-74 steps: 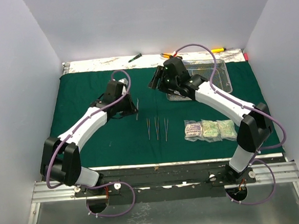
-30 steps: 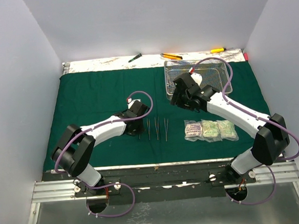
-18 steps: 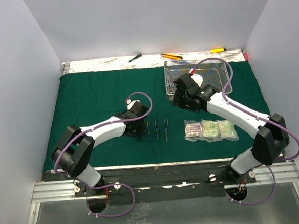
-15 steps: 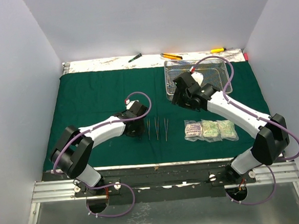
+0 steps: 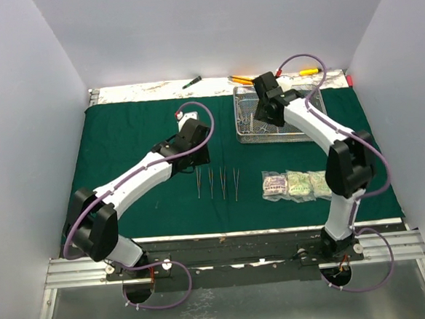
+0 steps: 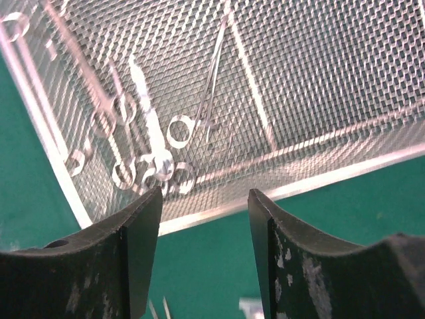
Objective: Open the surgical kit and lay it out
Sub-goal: Pick up the medical item from the container.
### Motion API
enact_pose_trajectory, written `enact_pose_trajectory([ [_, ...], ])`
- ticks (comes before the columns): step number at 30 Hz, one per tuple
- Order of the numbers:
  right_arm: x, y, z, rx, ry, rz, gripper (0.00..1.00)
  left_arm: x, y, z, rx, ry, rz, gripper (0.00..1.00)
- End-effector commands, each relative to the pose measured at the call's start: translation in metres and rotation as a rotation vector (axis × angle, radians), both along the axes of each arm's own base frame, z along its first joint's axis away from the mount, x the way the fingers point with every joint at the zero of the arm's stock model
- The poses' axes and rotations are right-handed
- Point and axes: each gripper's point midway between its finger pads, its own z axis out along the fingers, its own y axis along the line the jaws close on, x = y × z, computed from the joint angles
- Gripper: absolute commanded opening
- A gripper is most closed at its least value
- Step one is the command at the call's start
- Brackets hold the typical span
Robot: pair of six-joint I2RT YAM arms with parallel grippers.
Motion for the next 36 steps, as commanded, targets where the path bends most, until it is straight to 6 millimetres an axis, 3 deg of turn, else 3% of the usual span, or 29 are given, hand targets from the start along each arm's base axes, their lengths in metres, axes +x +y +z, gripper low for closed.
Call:
enact_pose_trajectory([
  [1,0.035,-0.03,-0.025,-0.085,0.064,-0.017,0.57,0.024,0.01,0.016,0.037,-0.041,-0.006,0.52],
  [8,0.081,-0.032,-0.067,-0.092,0.122,0.03,0.51,0.055,0.01,0.012,-0.003,0.003,-0.034,0.52],
  [14,0.096,-0.031,-0.094,-0.064,0.177,0.03,0.43,0.075,0.018,0.004,-0.035,0.04,-0.032,0.5],
  [20,0.084,-0.034,-0.118,-0.048,0.257,-0.003,0.32,0.089,0.025,-0.003,-0.034,0.056,-0.029,0.5],
  [29,0.07,-0.033,-0.154,0.059,0.358,0.0,0.26,0.1,0.024,-0.013,-0.049,0.085,-0.039,0.5],
  [36,0.033,-0.039,-0.193,0.087,0.572,0.028,0.24,0.104,0.028,-0.004,-0.039,0.085,-0.029,0.5],
])
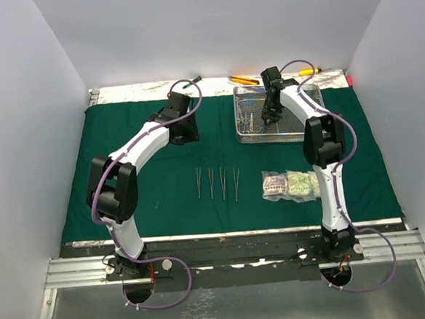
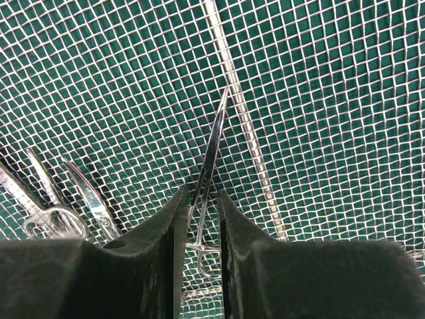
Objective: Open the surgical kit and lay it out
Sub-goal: Pick up the medical item from the container.
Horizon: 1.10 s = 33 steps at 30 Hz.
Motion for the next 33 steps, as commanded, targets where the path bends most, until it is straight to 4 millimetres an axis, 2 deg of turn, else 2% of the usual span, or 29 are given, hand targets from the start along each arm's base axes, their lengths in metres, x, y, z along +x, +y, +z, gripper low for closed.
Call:
enact_pose_trajectory([
  [1,-0.059,-0.006,-0.077,0.006,0.303,0.025,0.24,0.008,-0.002,0.017,-0.013,-0.022,-0.019,0.5],
  [4,-0.068,-0.006,-0.085,0.023,0.335,0.011,0.1,0.009,-0.002,0.019,-0.012,-0.023,-0.02,0.5],
  [6,-0.062,-0.004,-0.082,0.034,0.302,0.003,0.01,0.01,-0.002,0.019,-0.007,-0.025,-0.018,0.5],
  [9,-0.044,-0.003,-0.062,0.04,0.216,-0.011,0.01,0.014,0.001,0.024,0.004,-0.034,0.0,0.5],
  [14,-0.006,-0.004,-0.009,0.036,0.008,-0.023,0.01,0.018,-0.003,0.03,-0.003,-0.047,-0.013,0.5],
  [17,0.009,-0.005,0.025,0.046,-0.112,-0.034,0.01,0.02,-0.007,0.033,-0.017,-0.05,-0.024,0.5],
  [21,0.018,-0.006,0.061,0.061,-0.228,-0.057,0.01,0.025,-0.011,0.04,-0.031,-0.064,-0.036,0.5],
  [29,0.031,-0.011,0.098,0.053,-0.353,-0.072,0.01,0.028,-0.019,0.05,-0.064,-0.079,-0.062,0.51],
  [33,0.032,-0.007,0.114,0.079,-0.387,-0.053,0.01,0.03,-0.028,0.06,-0.102,-0.089,-0.092,0.53],
])
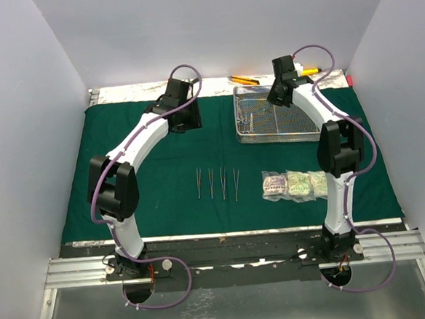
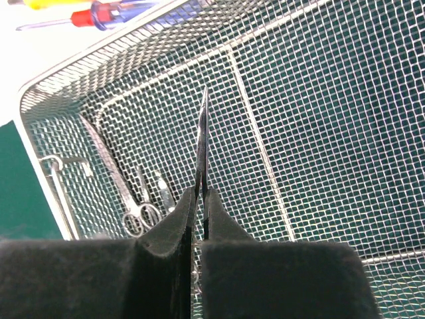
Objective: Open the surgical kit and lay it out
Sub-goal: Pick up the medical item from the container, then place the medical item in the surgical kit.
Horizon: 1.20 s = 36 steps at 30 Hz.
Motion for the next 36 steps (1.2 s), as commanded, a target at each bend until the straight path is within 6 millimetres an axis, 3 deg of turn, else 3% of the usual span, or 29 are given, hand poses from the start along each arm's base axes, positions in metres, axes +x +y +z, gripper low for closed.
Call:
enact_pose_trajectory([
  [1,0.007,0.003,0.034,0.018,-0.093,0.004,0.01,0.006,-0.016,0.016,-0.059,-0.017,-0.071,0.55],
  [5,0.001,0.022,0.053,0.106,-0.117,0.073,0.01,0.006,-0.033,0.032,-0.131,-0.029,-0.148,0.61],
  [9,-0.012,0.047,0.065,0.196,-0.12,0.13,0.01,0.011,-0.024,0.037,-0.106,-0.052,-0.09,0.64],
  [15,-0.046,0.109,0.078,0.272,-0.11,0.247,0.01,0.006,0.026,0.044,-0.019,-0.092,0.137,0.64],
  [20,-0.089,0.178,0.082,0.296,-0.101,0.374,0.01,-0.022,0.084,0.052,0.08,-0.137,0.369,0.63],
  [24,-0.131,0.236,0.071,0.314,-0.063,0.472,0.01,-0.059,0.118,0.064,0.11,-0.175,0.488,0.62],
  [27,-0.162,0.272,0.055,0.329,-0.022,0.522,0.01,-0.087,0.133,0.072,0.094,-0.2,0.526,0.62],
  [32,-0.198,0.32,0.022,0.328,0.03,0.583,0.01,-0.125,0.145,0.08,0.057,-0.22,0.539,0.62],
  [36,-0.22,0.347,-0.005,0.294,0.062,0.635,0.01,-0.14,0.144,0.084,0.013,-0.222,0.52,0.62],
])
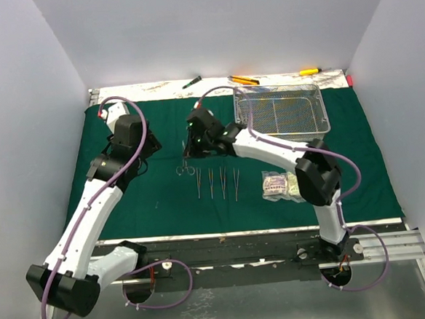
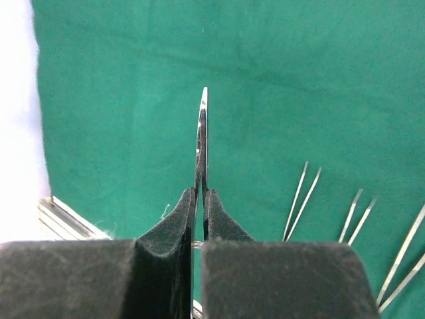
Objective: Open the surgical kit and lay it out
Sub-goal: Place the medical item in the surgical kit.
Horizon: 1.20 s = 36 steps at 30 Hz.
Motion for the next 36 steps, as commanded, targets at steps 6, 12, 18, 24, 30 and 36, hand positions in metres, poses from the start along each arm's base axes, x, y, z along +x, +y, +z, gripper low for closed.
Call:
enact_pose_trajectory([
  [6,-0.033,0.038,-0.067,-0.075,0.101,0.044,0.01,-0.025,0.005,-0.009,-0.027,0.04,0.011,0.62],
  [12,-0.034,0.045,-0.098,-0.124,0.139,0.052,0.01,-0.027,0.004,-0.018,-0.018,0.075,0.004,0.62],
  [18,-0.044,0.035,-0.117,-0.161,0.205,0.008,0.01,-0.032,0.004,-0.028,-0.012,0.103,-0.006,0.62],
  [24,-0.051,0.036,-0.121,-0.173,0.226,0.014,0.02,-0.035,0.003,-0.032,-0.016,0.115,-0.015,0.62],
  [30,-0.058,0.033,-0.127,-0.193,0.257,0.003,0.14,-0.039,0.004,-0.035,-0.021,0.122,-0.016,0.62],
  [36,-0.053,0.049,-0.086,-0.12,0.211,0.064,0.37,-0.039,0.0,-0.031,-0.024,0.12,-0.043,0.62],
])
